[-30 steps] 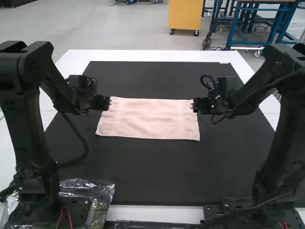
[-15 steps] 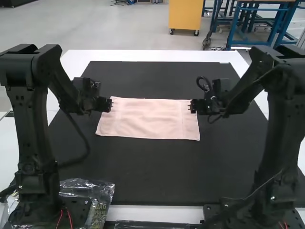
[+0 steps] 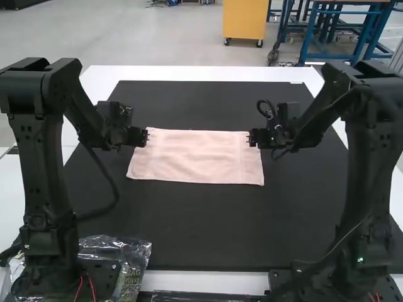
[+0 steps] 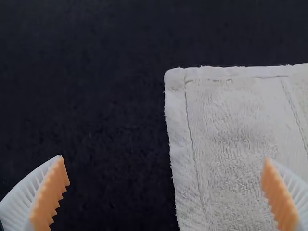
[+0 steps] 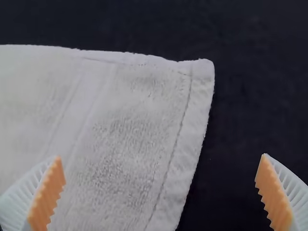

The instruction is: Fold the towel.

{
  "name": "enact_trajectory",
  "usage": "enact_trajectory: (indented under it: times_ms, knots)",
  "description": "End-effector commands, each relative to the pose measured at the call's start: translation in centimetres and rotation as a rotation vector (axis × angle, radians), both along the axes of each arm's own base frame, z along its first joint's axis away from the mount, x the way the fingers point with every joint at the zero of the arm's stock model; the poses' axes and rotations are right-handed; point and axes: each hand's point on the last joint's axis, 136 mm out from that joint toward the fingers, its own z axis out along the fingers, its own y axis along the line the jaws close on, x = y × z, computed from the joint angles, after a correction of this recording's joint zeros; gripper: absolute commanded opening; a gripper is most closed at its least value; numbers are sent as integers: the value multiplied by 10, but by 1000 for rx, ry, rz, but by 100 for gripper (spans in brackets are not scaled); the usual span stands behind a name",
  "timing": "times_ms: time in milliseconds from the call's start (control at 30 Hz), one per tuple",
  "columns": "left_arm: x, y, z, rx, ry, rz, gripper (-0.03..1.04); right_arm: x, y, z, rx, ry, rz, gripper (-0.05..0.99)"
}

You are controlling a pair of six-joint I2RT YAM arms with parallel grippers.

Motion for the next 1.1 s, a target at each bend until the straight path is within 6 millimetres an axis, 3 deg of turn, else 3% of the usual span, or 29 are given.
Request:
enact_trajectory:
  times_ms: [0, 433, 467, 500, 533, 567, 600, 633, 800, 1067]
  knots:
    - [7, -2, 4, 7, -18, -17, 93, 5, 13, 4, -21, -30, 38, 90]
    - [2, -1, -20, 21, 18, -26, 86, 0, 17, -19, -110, -21, 75, 89]
    - [1, -2, -23, 29, 23, -35, 83, 0, 18, -21, -108, -18, 79, 80]
    - [0, -3, -27, 28, 30, -40, 74, -2, 19, -24, -111, -13, 91, 53]
    - [-1, -5, -31, 22, 37, -51, 58, -2, 21, -24, -112, -24, 111, 20]
    - [-1, -7, -34, 13, 40, -60, 36, -3, 24, -24, -99, -28, 131, -3]
    - [-2, -9, -38, 6, 41, -70, 12, -2, 25, -24, -93, -28, 138, -2]
    - [-1, -9, -41, 8, 39, -71, 1, 0, 24, -23, -86, -28, 139, -2]
    - [2, -12, -35, -10, 23, -89, 2, 4, 10, -15, -72, -24, 106, -2]
    - [14, -16, 29, -46, -64, -114, 2, 13, -5, 34, -41, -60, 66, -2]
